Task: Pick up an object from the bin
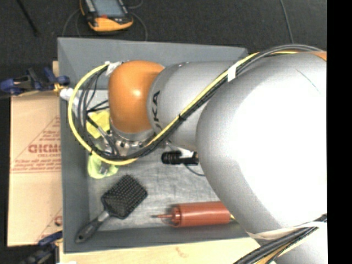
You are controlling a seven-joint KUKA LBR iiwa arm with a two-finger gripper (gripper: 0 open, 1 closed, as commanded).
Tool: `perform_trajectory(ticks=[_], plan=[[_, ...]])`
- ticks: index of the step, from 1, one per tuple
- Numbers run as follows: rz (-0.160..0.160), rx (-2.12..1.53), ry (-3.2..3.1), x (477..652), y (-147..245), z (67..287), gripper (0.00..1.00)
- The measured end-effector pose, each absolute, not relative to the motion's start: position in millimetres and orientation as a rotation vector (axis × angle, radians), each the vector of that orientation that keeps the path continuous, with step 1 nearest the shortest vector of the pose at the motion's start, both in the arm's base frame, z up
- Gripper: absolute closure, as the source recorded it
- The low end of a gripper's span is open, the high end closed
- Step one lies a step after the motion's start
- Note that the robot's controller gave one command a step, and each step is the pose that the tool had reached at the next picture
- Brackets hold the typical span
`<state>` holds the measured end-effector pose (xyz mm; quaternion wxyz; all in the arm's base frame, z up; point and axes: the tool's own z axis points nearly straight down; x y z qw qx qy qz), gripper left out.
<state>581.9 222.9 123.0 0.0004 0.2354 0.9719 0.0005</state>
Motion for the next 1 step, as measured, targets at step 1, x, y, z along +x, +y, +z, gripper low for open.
perform_trajectory(ticks=[1], plan=[[0.005, 0.738, 3.049, 583.2, 223.1, 132.9, 1.00]])
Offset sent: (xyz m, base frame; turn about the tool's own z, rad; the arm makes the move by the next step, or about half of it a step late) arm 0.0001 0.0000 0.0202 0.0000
